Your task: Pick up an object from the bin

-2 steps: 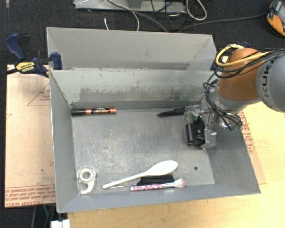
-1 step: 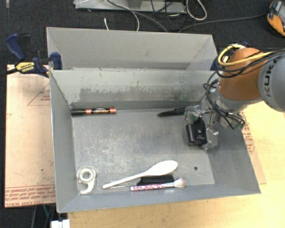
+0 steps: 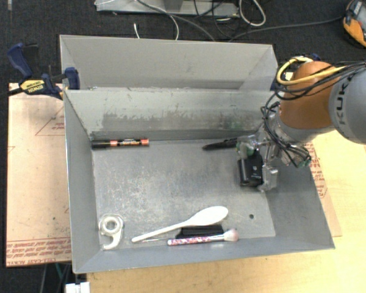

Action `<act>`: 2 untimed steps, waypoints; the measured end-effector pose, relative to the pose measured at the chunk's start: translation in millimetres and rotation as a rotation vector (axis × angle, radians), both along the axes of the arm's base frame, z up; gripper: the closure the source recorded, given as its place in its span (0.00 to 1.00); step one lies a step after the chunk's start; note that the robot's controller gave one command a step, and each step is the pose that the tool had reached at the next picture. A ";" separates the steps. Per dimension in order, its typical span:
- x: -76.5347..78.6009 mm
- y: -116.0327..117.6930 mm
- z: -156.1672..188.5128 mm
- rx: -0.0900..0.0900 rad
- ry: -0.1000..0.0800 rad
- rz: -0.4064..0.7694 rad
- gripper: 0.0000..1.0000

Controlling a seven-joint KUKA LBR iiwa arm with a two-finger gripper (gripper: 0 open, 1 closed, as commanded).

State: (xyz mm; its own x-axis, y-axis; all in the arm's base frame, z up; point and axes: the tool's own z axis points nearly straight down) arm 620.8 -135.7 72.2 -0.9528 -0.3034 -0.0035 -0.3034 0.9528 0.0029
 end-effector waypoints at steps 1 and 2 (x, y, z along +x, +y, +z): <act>0.7 -2.9 -0.1 0.003 -0.001 0.048 0.00; 0.6 0.0 2.0 0.001 0.002 0.005 1.00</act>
Offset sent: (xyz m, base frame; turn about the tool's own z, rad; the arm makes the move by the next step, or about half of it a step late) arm 0.0000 -0.0003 0.0000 -0.0046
